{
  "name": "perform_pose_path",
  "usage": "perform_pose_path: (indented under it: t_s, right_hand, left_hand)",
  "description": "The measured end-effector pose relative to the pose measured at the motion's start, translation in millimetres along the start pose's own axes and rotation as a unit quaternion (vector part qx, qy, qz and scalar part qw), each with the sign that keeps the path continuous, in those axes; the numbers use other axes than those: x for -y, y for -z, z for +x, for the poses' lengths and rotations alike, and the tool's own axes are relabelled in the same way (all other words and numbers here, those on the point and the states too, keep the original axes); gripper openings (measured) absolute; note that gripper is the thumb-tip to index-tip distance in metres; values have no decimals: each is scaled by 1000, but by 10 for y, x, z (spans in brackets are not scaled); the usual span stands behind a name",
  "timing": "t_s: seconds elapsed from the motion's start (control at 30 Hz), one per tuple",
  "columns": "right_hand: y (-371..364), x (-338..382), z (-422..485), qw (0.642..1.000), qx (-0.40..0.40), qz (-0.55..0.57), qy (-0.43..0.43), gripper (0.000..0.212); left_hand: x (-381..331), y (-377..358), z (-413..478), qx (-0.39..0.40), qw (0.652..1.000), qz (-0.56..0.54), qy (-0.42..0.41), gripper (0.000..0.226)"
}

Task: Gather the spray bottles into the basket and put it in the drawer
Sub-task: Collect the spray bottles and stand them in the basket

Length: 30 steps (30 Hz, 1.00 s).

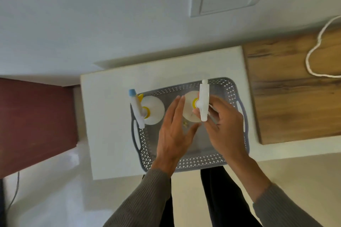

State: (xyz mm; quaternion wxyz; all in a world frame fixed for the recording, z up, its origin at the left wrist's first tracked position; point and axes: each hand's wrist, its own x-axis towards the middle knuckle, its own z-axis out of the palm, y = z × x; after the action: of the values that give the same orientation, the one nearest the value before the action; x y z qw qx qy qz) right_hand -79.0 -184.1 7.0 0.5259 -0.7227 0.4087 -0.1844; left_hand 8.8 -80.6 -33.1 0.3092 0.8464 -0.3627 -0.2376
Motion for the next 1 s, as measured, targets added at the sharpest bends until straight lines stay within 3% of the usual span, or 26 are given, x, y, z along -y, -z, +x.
perform_pose_path:
  t_s: [0.2,0.77,1.0]
  right_hand:
    - [-302,-20,-13,999,14,-46,19,29]
    - [-368,-113,14,995,8,-95,34,32]
    - [-309,-130,27,996,41,-72,26,38]
  left_hand:
    - [151,28,151,8,999,-27,29,62]
    - [234,-128,166,-12,999,-15,44,64]
    - [246,-140,156,-24,999,6,38,66]
